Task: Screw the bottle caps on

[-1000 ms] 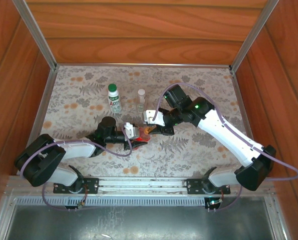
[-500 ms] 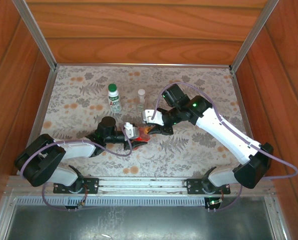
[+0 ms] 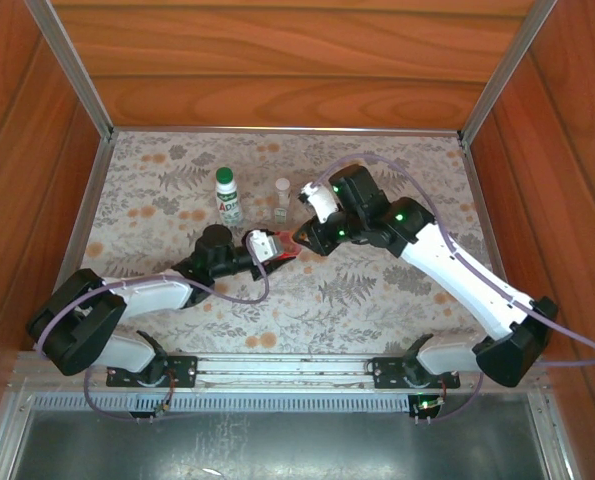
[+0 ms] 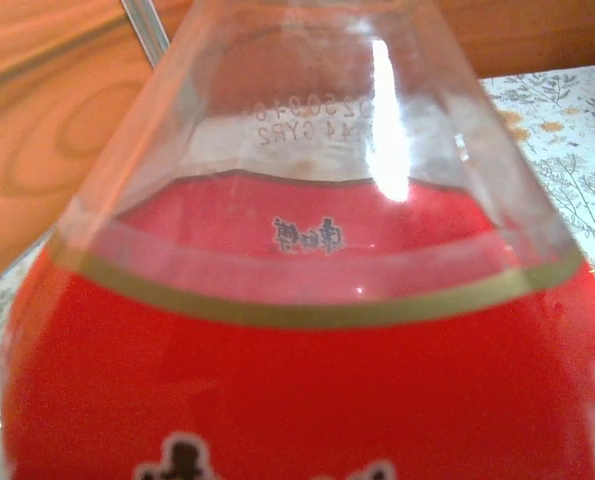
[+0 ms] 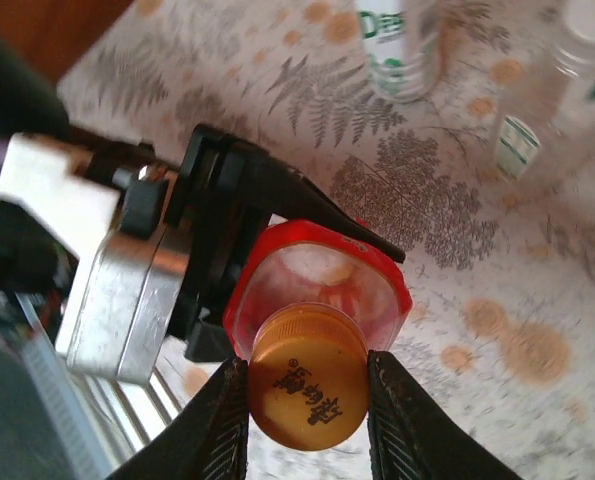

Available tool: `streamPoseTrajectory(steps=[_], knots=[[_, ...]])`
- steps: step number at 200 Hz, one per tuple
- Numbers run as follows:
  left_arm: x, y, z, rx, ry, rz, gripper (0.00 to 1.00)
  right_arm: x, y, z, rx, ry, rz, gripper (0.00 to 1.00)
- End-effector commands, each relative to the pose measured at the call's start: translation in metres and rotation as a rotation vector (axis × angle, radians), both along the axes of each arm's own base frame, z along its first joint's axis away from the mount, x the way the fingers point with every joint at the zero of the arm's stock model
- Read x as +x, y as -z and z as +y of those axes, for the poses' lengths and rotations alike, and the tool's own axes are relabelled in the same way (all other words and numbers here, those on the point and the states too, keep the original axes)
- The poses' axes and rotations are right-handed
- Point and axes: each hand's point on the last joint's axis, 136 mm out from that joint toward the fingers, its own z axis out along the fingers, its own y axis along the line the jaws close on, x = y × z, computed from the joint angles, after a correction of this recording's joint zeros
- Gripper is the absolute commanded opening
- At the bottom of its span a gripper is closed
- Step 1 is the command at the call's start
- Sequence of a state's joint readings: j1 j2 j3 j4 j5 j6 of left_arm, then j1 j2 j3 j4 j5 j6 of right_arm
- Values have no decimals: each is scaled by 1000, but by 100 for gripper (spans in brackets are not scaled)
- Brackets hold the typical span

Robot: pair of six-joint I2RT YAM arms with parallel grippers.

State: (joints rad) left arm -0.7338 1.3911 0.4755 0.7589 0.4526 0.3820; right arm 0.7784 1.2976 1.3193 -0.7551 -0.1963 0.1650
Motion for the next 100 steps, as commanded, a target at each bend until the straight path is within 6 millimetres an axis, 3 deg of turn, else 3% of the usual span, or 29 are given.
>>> streamPoseTrajectory(steps=[1,21,33,43,58,76,100], knots=[[4,-3,-10,3,13,-28,54,8,-5,-5,88,214,119,31],[4,-2,-10,14,23,-47,54,-2,-21,-3,62,9,-45,45],[0,1,-8,37,42,-99,53,-18,-27,-3,38,-178,-150,53],[-1,5,-4,68,43,-148,51,-38,-25,-5,3,-406,-272,56],[3,10,1,98,16,-180,50,-55,-21,-15,-41,-587,-407,57],[3,15,6,134,9,-219,49,-58,-13,-27,-149,-746,-556,58],[-2,18,10,165,30,-272,49,-47,-1,-36,-294,-854,-682,56]])
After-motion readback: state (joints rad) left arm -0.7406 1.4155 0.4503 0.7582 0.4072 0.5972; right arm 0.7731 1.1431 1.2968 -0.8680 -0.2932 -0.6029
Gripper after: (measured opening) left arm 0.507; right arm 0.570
